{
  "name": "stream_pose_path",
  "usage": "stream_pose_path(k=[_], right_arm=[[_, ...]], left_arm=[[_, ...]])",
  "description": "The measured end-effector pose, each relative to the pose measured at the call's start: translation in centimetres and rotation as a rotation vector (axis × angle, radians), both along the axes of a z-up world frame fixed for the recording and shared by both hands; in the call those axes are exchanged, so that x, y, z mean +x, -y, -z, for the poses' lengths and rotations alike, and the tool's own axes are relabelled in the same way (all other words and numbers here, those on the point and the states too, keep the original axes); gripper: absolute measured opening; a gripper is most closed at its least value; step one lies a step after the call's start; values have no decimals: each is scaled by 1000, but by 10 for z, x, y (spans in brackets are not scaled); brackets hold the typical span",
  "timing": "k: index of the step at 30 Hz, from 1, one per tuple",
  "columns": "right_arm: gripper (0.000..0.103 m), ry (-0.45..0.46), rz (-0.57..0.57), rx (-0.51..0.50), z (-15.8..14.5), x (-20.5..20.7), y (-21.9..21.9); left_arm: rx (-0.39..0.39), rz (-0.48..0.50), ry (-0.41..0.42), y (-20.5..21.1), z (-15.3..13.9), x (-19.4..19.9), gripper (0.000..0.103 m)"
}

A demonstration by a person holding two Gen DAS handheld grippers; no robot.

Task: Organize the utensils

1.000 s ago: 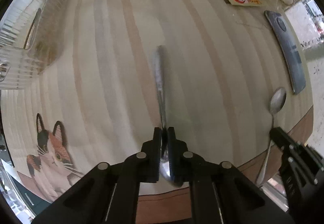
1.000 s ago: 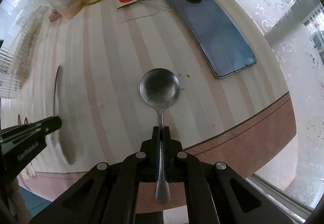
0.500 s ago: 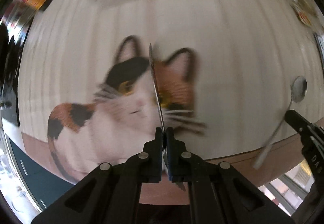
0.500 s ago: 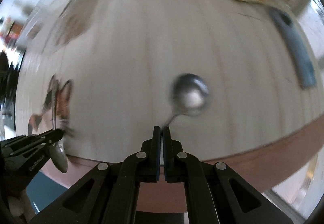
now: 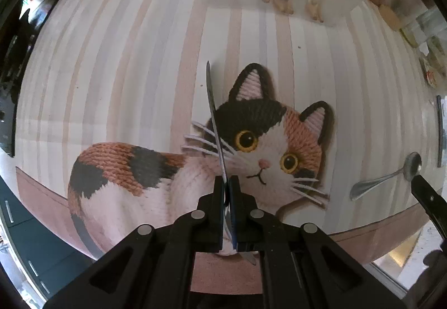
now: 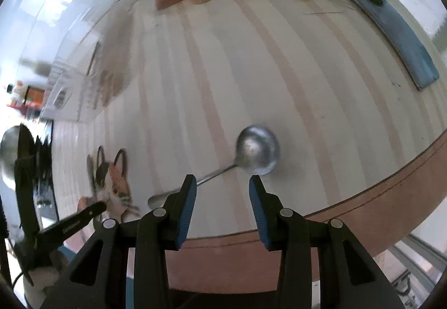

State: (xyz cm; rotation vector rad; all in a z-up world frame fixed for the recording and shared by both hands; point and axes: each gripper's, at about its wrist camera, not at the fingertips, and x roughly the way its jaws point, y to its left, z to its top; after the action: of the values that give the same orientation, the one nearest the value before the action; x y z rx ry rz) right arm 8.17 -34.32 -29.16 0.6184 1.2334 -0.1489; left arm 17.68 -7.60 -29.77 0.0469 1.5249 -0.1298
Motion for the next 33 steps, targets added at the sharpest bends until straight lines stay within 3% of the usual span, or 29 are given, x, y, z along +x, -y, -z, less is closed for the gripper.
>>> stream_pose_path(k=[6,8,14,20,23,25,27,28,29,30,33], right_arm=[[41,-26,109,-34,10,8,2],[41,-28,132,-54,10,10,0],[43,17,265,7,-1,-11,9],[47,-3,254,-18,17,3,6],[50,9,209,-96,14,19,-8],[50,-11,175,-163,13,30,-19],[46,-23,131,-257,13,41,-33],[40,-20,113,-288,13,43,-37],[26,-17,90,-318,13,46,-43],[24,-11,61,-360,13,49,-49],[20,-2,21,-345,12,53,-51]], left_arm=[[-9,-1,9,-33,-12,23,1],[-10,1,18,-34,-13,13,1],[-31,27,41,-45,-40,22,1],[-115,-22,-4,-62,-36,18,5],[-104,-55,-10,-78,-34,16,7],[-96,-76,-7,-90,-34,16,16],[-103,-97,-3,-103,-35,17,34],[-106,-106,4,-109,-35,16,37],[-109,-109,6,-114,-36,14,37],[-103,-104,1,-117,-36,13,38],[-115,-79,-20,-122,-33,6,38]])
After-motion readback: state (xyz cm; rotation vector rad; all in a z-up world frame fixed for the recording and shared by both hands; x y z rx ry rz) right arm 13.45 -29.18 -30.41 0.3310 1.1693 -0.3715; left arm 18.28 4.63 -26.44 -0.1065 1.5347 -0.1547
